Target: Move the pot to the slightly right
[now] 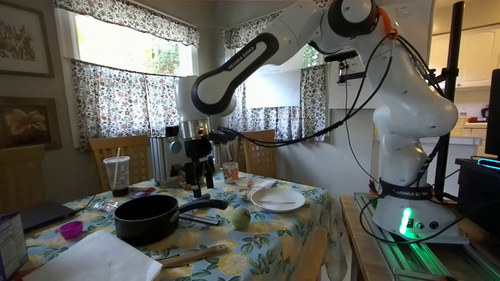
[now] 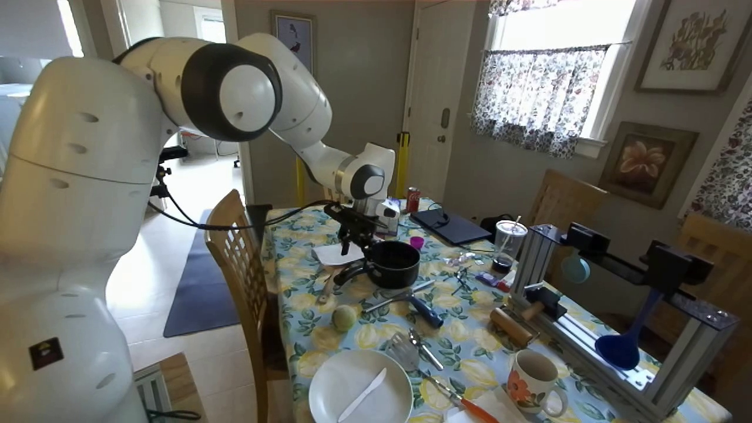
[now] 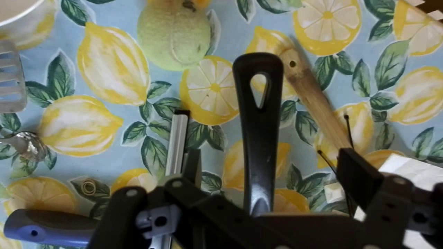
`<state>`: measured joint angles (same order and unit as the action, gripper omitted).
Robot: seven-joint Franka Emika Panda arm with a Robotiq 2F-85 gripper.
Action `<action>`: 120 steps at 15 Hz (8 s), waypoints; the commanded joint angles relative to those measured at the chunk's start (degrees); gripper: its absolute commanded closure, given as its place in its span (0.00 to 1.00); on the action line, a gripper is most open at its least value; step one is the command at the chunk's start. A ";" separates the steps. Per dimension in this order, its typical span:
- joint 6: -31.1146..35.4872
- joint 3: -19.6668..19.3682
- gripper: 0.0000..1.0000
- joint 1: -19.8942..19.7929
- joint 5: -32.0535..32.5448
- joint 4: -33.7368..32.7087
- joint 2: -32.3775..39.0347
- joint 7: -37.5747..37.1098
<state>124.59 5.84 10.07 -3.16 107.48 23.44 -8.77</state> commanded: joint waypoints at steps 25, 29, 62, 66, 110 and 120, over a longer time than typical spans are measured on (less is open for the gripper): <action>2.40 0.74 0.30 -0.69 -0.94 -9.60 11.19 3.97; 1.90 0.56 0.58 0.38 -0.43 -10.98 11.89 2.91; 8.66 -4.46 0.93 6.29 14.09 -7.53 -0.22 -12.48; 11.31 -5.69 0.93 7.44 18.55 -6.79 -0.55 -15.23; 42.18 -9.40 0.93 -4.69 33.48 15.11 -5.93 -28.87; 37.15 -8.45 0.93 -5.81 33.10 9.38 -2.38 -23.98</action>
<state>163.20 -3.08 4.84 30.75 119.19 20.81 -34.25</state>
